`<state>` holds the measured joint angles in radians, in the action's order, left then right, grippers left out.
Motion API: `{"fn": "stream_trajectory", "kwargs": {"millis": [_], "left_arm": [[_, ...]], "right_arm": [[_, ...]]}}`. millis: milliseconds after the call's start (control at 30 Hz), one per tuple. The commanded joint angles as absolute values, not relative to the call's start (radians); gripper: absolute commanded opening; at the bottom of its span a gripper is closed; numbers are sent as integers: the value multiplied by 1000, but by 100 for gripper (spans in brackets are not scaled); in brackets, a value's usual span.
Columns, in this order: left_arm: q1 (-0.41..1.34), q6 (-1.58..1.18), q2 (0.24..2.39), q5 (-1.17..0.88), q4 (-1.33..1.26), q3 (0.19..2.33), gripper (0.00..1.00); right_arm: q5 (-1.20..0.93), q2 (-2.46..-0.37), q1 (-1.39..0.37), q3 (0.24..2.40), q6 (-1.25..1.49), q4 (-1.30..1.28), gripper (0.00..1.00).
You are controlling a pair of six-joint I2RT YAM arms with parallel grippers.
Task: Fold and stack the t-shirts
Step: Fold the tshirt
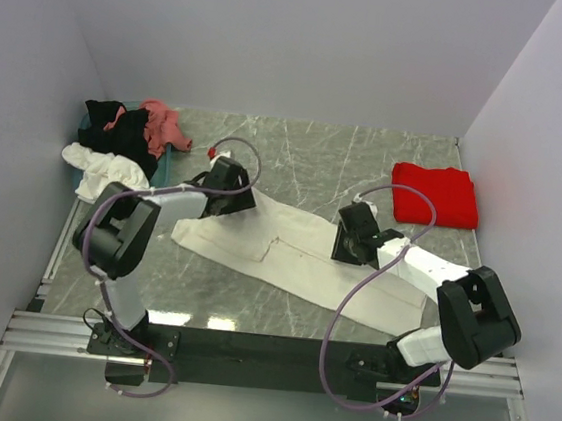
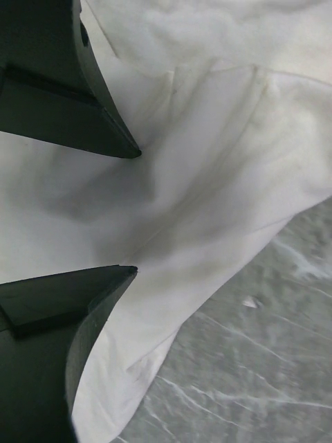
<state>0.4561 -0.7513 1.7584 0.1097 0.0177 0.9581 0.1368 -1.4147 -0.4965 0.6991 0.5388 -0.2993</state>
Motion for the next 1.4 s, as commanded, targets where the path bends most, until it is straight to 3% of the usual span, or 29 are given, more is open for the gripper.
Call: {"fn": "stream_trajectory", "kwargs": {"millis": [0, 300, 667, 800, 1100, 1200, 1367], "left_arm": [[453, -695, 1900, 127, 127, 1055, 70], [399, -626, 2193, 166, 287, 1483, 70], [379, -545, 2358, 181, 431, 1888, 70], [383, -538, 2213, 199, 394, 1827, 71], [382, -600, 1905, 187, 288, 1401, 72], [382, -621, 1901, 164, 253, 1300, 72], [380, -617, 1982, 143, 250, 1314, 72]], "right_arm": [[138, -1433, -511, 712, 555, -285, 40], [114, -1488, -532, 758, 551, -285, 40], [115, -1496, -566, 816, 549, -310, 40], [153, -1428, -566, 818, 554, -347, 40], [196, -1356, -566, 767, 575, -394, 41], [192, -1348, -574, 727, 592, -396, 41], [187, -1354, -598, 703, 621, -393, 41]]}}
